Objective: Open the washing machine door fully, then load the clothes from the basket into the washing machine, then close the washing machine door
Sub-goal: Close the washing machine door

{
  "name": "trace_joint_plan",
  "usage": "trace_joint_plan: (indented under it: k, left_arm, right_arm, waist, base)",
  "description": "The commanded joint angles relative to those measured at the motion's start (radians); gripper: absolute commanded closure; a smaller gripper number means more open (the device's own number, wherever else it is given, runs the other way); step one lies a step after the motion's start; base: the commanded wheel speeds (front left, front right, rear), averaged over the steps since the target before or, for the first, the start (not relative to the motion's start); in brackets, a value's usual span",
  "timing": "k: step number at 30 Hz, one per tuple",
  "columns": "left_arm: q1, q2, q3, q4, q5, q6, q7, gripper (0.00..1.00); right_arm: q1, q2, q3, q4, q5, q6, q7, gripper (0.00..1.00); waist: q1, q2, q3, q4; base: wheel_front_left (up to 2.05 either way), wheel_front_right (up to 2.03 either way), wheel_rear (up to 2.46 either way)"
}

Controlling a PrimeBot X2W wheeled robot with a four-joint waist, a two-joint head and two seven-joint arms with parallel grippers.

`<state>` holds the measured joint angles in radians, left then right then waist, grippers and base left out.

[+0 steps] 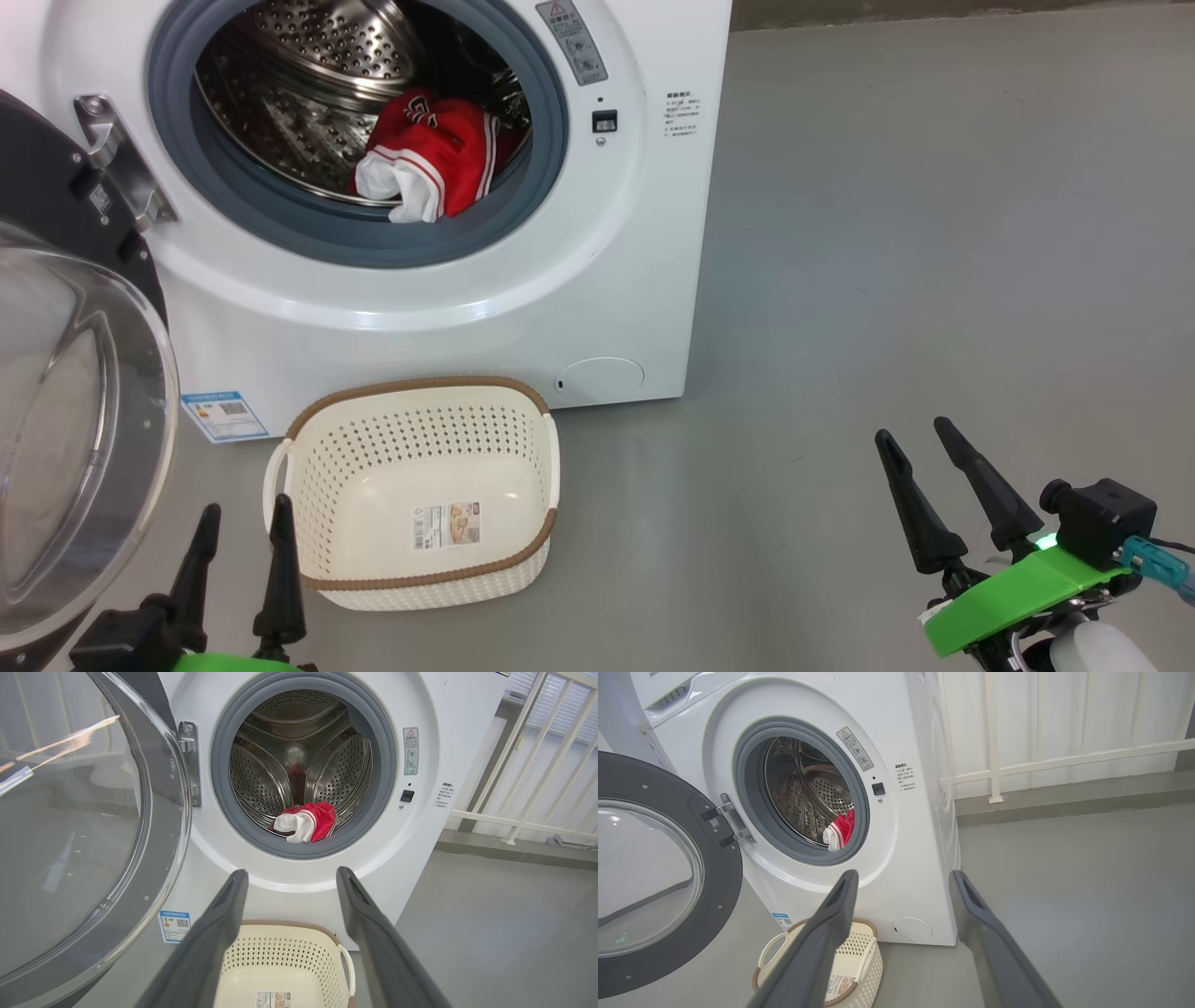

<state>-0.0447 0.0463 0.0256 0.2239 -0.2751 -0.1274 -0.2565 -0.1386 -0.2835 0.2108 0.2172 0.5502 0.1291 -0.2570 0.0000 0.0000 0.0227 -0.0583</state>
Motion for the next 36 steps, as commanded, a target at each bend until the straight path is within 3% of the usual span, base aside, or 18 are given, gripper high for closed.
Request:
trace_joint_plan:
  k: [1, 20, 36]
  left_arm:
    - [-0.012, 0.017, 0.028, -0.022, -0.003, -0.003, -0.005, 0.00]
    - [-0.015, 0.016, 0.033, -0.014, 0.012, -0.003, -0.005, 0.00]
    - [-0.003, 0.009, 0.058, -0.010, 0.038, 0.005, -0.005, 0.00]
  right_arm:
    - [0.010, -0.015, 0.019, -0.021, 0.005, 0.002, -0.005, 0.00]
    - [0.011, -0.014, 0.010, -0.017, 0.001, 0.002, -0.005, 0.00]
    - [0.024, -0.016, 0.014, -0.023, 0.002, 0.002, -0.005, 0.00]
  waist:
    - [0.0000, 0.0000, 0.000, 0.000]
    - [0.0000, 0.0000, 0.002, 0.040]
    - [0.0000, 0.0000, -0.011, 0.181]
  base:
    - [0.00, 0.00, 0.00]
    - [0.00, 0.00, 0.00]
    - [0.00, 0.00, 0.00]
